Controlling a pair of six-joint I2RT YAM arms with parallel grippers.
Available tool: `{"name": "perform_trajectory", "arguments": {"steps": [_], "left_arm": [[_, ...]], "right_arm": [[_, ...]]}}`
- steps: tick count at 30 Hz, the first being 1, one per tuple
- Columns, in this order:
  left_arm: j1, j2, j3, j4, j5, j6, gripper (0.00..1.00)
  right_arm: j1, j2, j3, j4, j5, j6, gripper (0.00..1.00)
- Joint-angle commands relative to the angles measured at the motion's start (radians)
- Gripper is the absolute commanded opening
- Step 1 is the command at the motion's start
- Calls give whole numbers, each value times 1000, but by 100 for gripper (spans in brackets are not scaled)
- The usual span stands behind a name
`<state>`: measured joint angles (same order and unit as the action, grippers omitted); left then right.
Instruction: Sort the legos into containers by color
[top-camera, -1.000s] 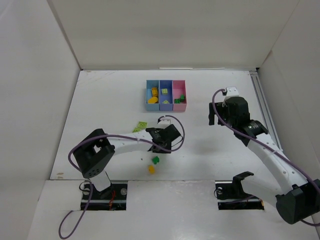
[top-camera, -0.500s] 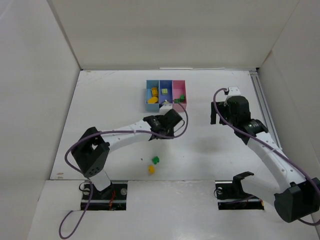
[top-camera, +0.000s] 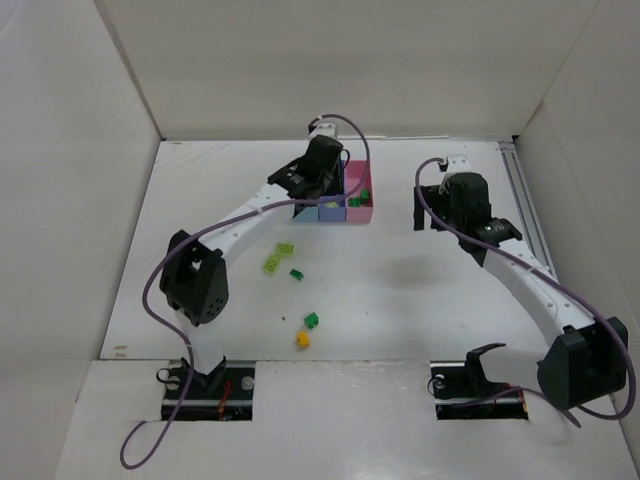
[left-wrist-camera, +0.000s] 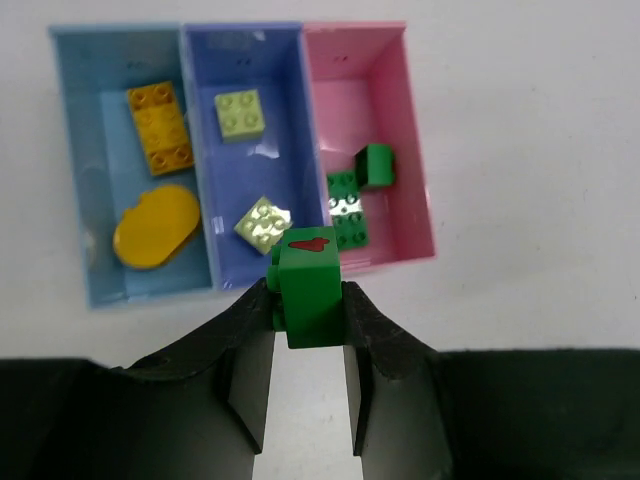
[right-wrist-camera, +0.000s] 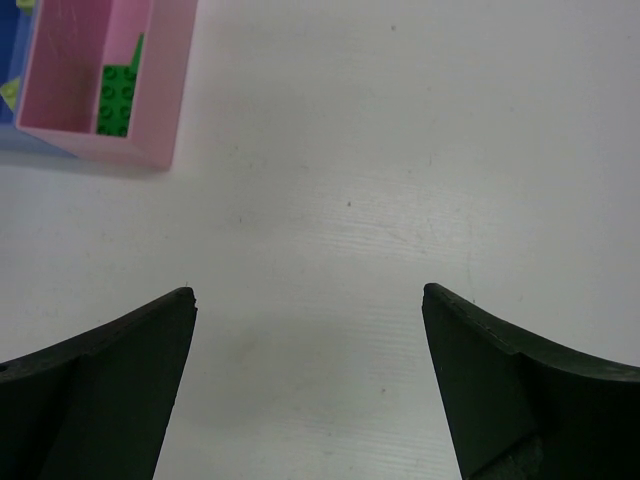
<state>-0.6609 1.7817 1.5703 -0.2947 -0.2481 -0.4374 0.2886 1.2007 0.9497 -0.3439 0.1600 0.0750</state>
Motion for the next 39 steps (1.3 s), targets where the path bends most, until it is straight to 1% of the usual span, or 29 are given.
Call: {"name": "perform_trajectory", "arguments": {"steps": [1,2,5,6,9,12,14,16,17,18,19,21,22,23,24,25,26,27,29,30,31,32,33,34,36,37,38,39], "left_arm": [[-8,105,120,26,75,107,18],[-8,166,193,26,85,108,18],[1,251,296,5,115,117,18],[1,302,362,5,115,117,18],[1,376,450,5,142,117,18],[1,403,459,39,161,85,22],[1,417,488,39,150,72,35],[1,429,505,9,150,72,42],[1,429,505,-9,150,72,49],[1,429,505,-9,138,72,62],[1,420,505,-20,138,72,67],[1,374,447,5,138,72,70],[1,351,416,21,138,63,77],[1,307,360,38,138,63,80],[1,283,337,48,138,54,83],[1,260,315,48,138,54,83],[1,236,291,48,138,45,87],[1,178,236,48,138,36,90],[1,104,156,57,109,23,96],[1,17,52,72,109,14,100],[1,-34,-7,95,93,-12,100],[1,-85,-66,104,67,-27,100],[1,-135,-123,104,58,-46,100],[1,-241,-236,104,47,-63,100],[1,-339,-338,89,0,-127,100],[1,-432,-428,71,-13,-153,100],[1,-476,-470,37,-23,-178,100],[-11,-517,-508,17,-43,-232,100]], "right_arm": [[-8,40,93,77,1,-18,99],[-8,49,113,77,1,-27,99],[-26,74,124,56,12,-27,99],[-26,74,124,56,12,-27,99],[-39,74,103,56,0,-18,99],[-58,63,80,45,-20,-18,99],[-58,51,70,34,-20,-18,99],[-58,42,60,25,-39,-29,99],[-58,27,48,25,-48,-38,99],[-58,13,47,34,-59,-58,99],[-58,13,38,34,-95,-73,99],[-58,3,38,43,-129,-110,99],[-58,3,38,43,-145,-121,99],[-46,-6,38,43,-157,-121,99],[-37,-16,29,34,-168,-151,99],[-22,-16,29,34,-168,-161,99],[19,-32,17,34,-168,-175,99],[47,-41,17,34,-183,-193,99],[118,-41,6,34,-201,-234,99],[201,-41,6,34,-214,-248,99],[249,-17,6,34,-214,-259,99],[298,-3,-3,61,-252,-268,99],[387,11,-18,77,-289,-283,99],[426,40,-28,95,-331,-306,99],[492,66,-55,172,-414,-348,99],[554,80,-64,183,-424,-348,99],[585,108,-65,183,-424,-359,99],[616,120,-65,192,-395,-359,99]]}}
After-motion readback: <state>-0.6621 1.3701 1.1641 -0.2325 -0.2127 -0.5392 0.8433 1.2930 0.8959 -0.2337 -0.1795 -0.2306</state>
